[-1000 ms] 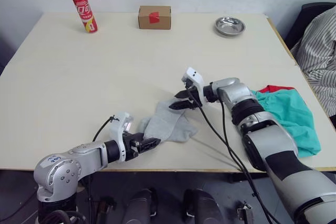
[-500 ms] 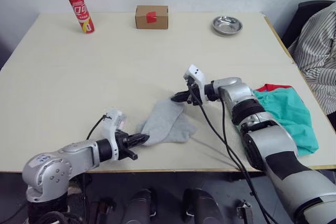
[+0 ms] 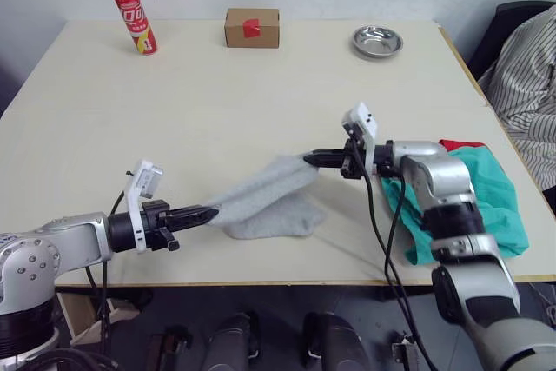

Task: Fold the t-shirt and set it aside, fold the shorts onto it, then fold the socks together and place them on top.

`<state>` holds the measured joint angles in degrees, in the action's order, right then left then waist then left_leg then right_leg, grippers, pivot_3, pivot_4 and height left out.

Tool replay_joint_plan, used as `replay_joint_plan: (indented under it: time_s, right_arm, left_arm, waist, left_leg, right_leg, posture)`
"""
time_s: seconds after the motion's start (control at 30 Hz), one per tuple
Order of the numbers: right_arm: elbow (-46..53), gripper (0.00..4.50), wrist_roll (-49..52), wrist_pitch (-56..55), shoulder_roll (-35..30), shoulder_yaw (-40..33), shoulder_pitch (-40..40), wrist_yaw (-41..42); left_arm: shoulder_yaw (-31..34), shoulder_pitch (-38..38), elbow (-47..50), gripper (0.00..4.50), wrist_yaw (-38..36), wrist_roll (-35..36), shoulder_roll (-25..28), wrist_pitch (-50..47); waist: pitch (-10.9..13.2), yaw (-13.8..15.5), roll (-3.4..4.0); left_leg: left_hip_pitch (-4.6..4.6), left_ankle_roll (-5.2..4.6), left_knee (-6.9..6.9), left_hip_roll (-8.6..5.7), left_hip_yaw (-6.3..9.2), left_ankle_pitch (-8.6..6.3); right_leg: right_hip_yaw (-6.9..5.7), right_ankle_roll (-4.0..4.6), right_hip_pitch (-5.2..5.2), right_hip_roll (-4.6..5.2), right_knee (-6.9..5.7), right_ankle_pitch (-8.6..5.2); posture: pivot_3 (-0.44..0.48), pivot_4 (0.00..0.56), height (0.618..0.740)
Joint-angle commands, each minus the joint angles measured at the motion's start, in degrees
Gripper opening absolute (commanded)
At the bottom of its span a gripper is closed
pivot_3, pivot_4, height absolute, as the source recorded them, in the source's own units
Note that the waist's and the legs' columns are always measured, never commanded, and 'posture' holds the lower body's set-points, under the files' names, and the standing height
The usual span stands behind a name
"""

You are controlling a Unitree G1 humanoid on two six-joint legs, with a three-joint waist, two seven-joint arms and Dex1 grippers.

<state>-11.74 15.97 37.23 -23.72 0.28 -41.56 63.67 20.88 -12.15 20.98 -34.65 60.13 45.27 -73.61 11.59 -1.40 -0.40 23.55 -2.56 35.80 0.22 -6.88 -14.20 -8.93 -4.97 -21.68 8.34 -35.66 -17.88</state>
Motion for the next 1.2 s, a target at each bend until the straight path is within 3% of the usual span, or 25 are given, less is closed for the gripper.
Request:
replay_joint_plan:
  time_s: [0.03, 0.23, 0.4, 0.67, 1.03, 1.17, 1.2]
  right_arm:
    - [14.43, 0.01, 3.94, 2.12, 0.54, -2.71, 7.88, -5.26]
    - [30.96, 0.01, 2.29, -4.74, 2.25, 0.31, 25.86, -13.25]
    - [34.65, 0.01, 1.36, -8.4, 4.0, 0.07, 31.89, -20.33]
    - [34.74, 0.01, 0.49, -12.02, 3.13, 1.65, 34.68, -23.64]
    - [31.79, 0.01, -0.71, -15.23, 3.03, 3.59, 35.41, -24.52]
    - [32.21, 0.0, 3.4, -12.11, 3.89, 2.14, 36.75, -24.42]
    - [32.53, 0.48, 4.27, -13.02, 3.67, 1.97, 36.93, -23.43]
  left_arm:
    - [-4.96, 0.3, -3.08, 0.03, -9.8, -5.72, 3.75, 8.49]
    - [-15.29, -5.33, -11.28, 0.03, -19.53, -11.93, 7.72, 12.69]
    - [-19.93, -9.65, -15.22, 0.03, -22.65, -15.3, 6.43, 14.59]
    - [-24.34, -13.63, -20.26, 0.03, -25.43, -20.37, 5.05, 16.73]
    - [-25.75, -17.9, -24.41, 0.03, -26.12, -24.07, 1.99, 17.0]
    - [-24.99, -17.01, -23.77, 0.98, -25.26, -24.78, 1.26, 17.07]
    - [-24.12, -16.4, -23.43, 1.3, -25.04, -24.82, 1.41, 17.45]
  waist:
    - [0.0, 0.02, 0.0]
    - [0.0, 0.07, 0.0]
    - [0.0, -0.22, -0.01]
    - [0.02, -0.09, -0.09]
    - [0.02, -0.08, -0.12]
    - [0.02, -0.03, -0.13]
    - [0.02, -0.06, -0.14]
  left_leg:
    - [-0.01, 0.02, -0.04, -0.01, -0.04, -0.01]
    - [0.06, 0.18, -0.46, -0.06, -0.26, 0.09]
    - [0.16, 0.13, -0.5, -0.06, -0.61, 0.22]
    - [0.0, 0.08, -0.52, -0.03, -0.82, 0.23]
    - [-0.02, -0.25, -0.52, -0.03, -0.9, 0.38]
    - [-0.05, -0.29, -0.51, -0.03, -0.9, 0.4]
    - [-0.04, -0.3, -0.51, -0.03, -0.9, 0.41]
  right_leg:
    - [0.02, 0.01, -0.01, 0.0, 0.08, 0.0]
    - [0.26, 0.03, -0.42, 0.02, 0.14, -0.02]
    - [0.63, 0.04, -0.81, 0.02, -0.14, -0.02]
    - [0.93, 0.04, -0.85, -0.02, -0.23, -0.02]
    - [1.0, 0.04, -0.86, -0.01, -0.27, -0.02]
    - [1.01, 0.04, -0.85, -0.01, -0.29, -0.02]
    - [1.01, 0.04, -0.85, 0.0, -0.29, -0.02]
  posture:
    - [0.0, 0.15, 0.74]
    - [0.0, 0.15, 0.74]
    - [0.0, 0.15, 0.74]
    - [0.0, 0.15, 0.74]
    - [0.0, 0.15, 0.74]
    - [0.0, 0.15, 0.74]
    - [0.0, 0.15, 0.74]
